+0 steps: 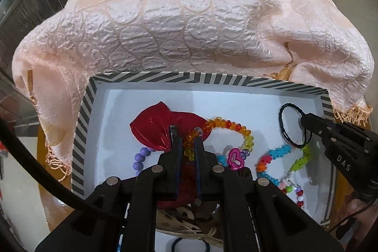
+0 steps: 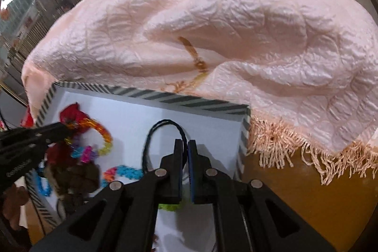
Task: Organize jewelry
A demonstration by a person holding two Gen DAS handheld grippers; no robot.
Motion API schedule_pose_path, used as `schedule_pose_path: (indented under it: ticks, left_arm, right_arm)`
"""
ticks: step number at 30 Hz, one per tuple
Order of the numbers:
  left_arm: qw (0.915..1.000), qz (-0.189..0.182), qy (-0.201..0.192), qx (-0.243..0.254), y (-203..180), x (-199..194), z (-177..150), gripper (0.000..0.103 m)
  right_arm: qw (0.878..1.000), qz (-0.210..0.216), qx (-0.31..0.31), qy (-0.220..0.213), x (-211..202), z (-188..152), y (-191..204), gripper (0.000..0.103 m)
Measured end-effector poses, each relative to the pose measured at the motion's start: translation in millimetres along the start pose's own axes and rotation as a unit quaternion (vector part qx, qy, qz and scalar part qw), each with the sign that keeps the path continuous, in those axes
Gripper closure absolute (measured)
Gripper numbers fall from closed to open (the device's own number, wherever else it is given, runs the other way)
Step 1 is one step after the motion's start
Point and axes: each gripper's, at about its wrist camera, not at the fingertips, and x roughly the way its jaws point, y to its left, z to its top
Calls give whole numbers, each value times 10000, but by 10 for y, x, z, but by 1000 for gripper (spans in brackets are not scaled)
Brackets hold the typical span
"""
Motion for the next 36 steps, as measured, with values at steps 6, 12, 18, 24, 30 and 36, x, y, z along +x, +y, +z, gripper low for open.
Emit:
schedule_pose_path:
  ticks: [6, 12, 18, 24, 30, 36]
  left_arm:
    - [10000, 61, -63, -30, -38, -82, -77, 90]
    - [9996, 51, -273, -15, -17, -378, -202, 87]
    - [9991, 46, -430, -47, -75, -693, -477, 87]
    - [9983, 28, -584, 73, -113, -905, -696, 87]
    - [9971, -17, -752, -77, -60, -1159, -954, 87]
    - [9964, 9, -845, -102, -16, -1314, -1165, 87]
  right_arm:
    - [9999, 7, -83, -93, -105, -78, 70, 67]
    - [9994, 149, -23, -319, -438, -259, 92, 60]
    - [9986, 205, 112, -471, -795, -557, 139, 50]
    - [9978, 216, 215, -585, -1086, -798, 220, 44]
    - [9977, 87, 200, -641, -1275, -1024, 402, 41]
    - [9974, 9, 102, -712, -1425, -1174, 578, 35]
